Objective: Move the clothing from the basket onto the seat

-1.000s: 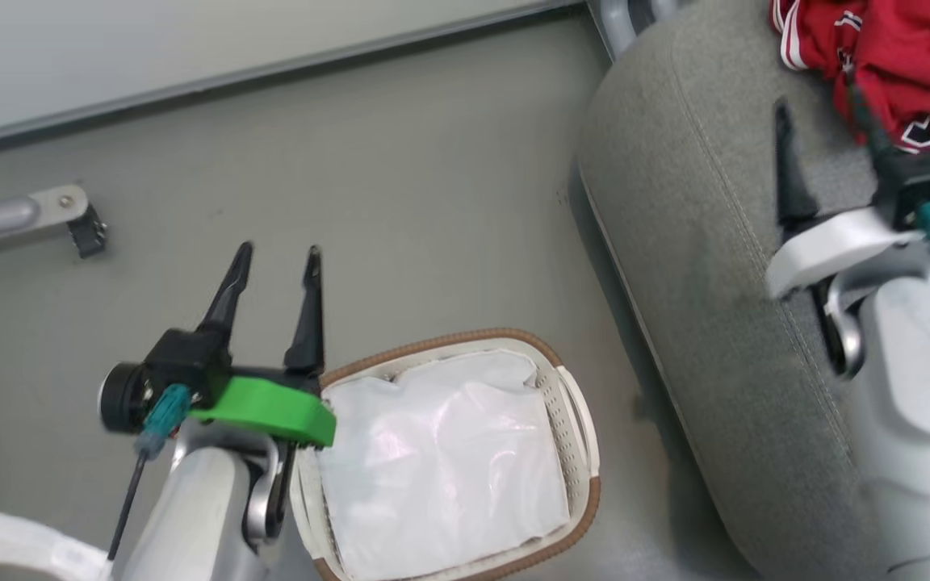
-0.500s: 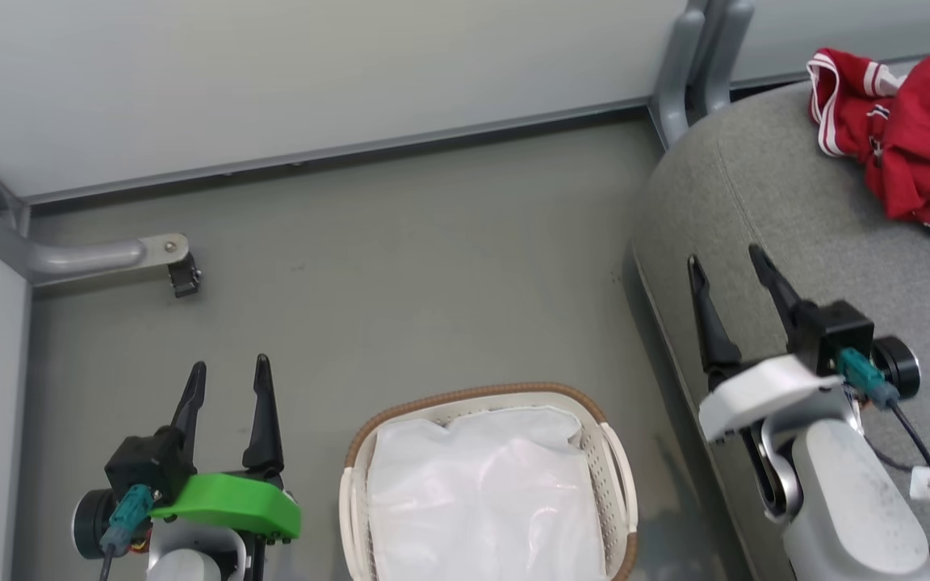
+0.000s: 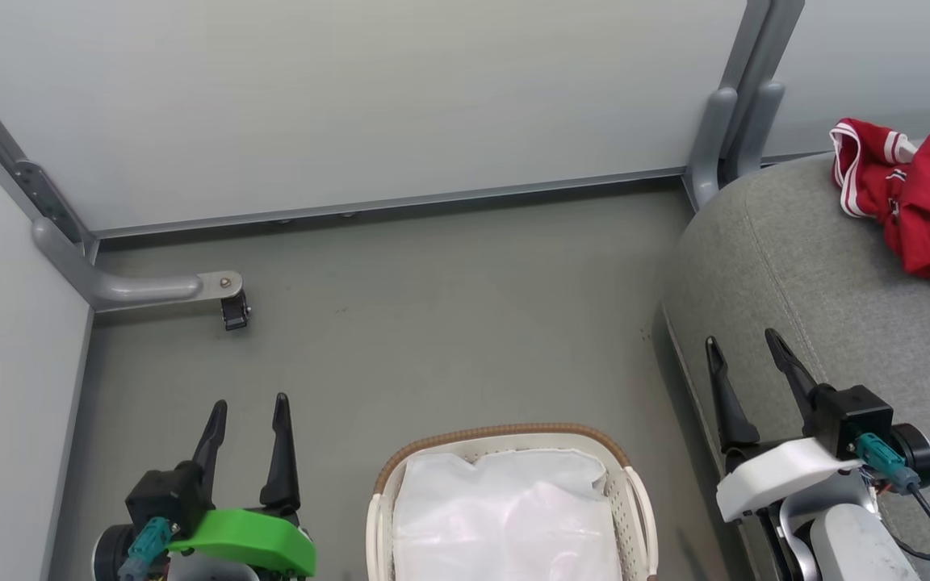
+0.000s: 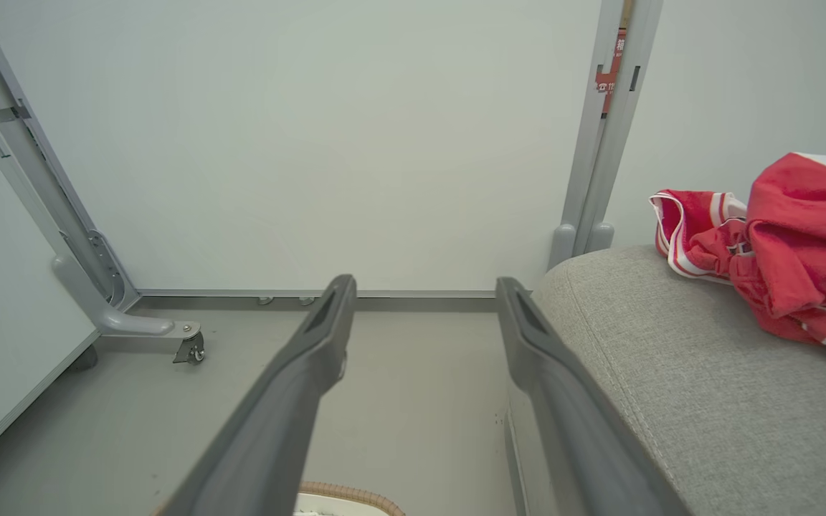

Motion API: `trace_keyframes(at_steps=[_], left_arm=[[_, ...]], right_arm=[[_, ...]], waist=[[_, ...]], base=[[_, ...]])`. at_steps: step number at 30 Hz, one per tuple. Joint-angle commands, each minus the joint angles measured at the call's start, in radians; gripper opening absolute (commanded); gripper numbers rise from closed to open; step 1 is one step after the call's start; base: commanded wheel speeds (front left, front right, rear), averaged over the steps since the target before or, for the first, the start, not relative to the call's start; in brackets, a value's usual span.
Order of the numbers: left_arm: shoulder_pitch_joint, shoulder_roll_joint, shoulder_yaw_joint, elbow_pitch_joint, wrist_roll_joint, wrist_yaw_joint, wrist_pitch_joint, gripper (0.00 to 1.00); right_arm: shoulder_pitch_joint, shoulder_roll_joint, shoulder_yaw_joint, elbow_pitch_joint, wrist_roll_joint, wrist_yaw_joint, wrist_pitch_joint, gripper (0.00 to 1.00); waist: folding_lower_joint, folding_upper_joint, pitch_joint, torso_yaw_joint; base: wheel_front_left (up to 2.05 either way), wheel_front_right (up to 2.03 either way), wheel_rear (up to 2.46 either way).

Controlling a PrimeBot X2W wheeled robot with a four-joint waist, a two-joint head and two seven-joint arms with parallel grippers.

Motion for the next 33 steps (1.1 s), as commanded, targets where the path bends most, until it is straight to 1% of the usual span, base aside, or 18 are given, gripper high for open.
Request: trace_keyframes(at_steps=[1, 11, 21, 22, 26, 33], left_arm=[[0.016, 0.0, -0.003, -0.001, -0.006, 0.004, 0.0, 1.0], [0.015, 0.0, -0.024, -0.01, -0.026, 0.016, 0.0, 1.0], [0.001, 0.0, -0.022, -0.018, -0.014, 0.02, 0.0, 1.0], [0.004, -0.001, -0.023, -0.016, -0.016, 0.014, 0.0, 0.0], [0.007, -0.002, -0.022, 0.013, -0.023, 0.014, 0.003, 0.0], [-0.006, -0.001, 0.005, 0.002, -0.144, 0.017, 0.04, 0.0]], right_arm=[[0.025, -0.003, -0.002, -0.001, -0.01, -0.001, -0.003, 1.0], [0.038, -0.003, -0.01, 0.007, -0.013, -0.001, -0.003, 1.0], [0.034, -0.003, -0.011, 0.015, -0.005, -0.001, -0.003, 1.0], [0.02, 0.0, -0.01, 0.013, -0.006, 0.0, 0.0, 0.0], [0.028, 0.005, -0.011, 0.042, 0.003, 0.0, 0.004, 0.0], [0.015, 0.004, -0.032, 0.049, 0.14, 0.0, 0.047, 0.0]], waist=[[0.0001, 0.0, -0.008, 0.002], [0.0001, 0.0, -0.016, -0.001], [0.0001, 0.0, -0.014, 0.006], [0.0001, 0.0001, -0.014, 0.006], [0.0001, 0.0001, -0.014, 0.007], [0.0001, 0.0017, -0.016, 0.005]], base=[[0.0, 0.0, 0.0], [0.0, 0.0, 0.0], [0.0, 0.0, 0.0], [0.0, 0.0, 0.0], [0.0, 0.0, 0.0], [0.0, 0.0, 0.0]])
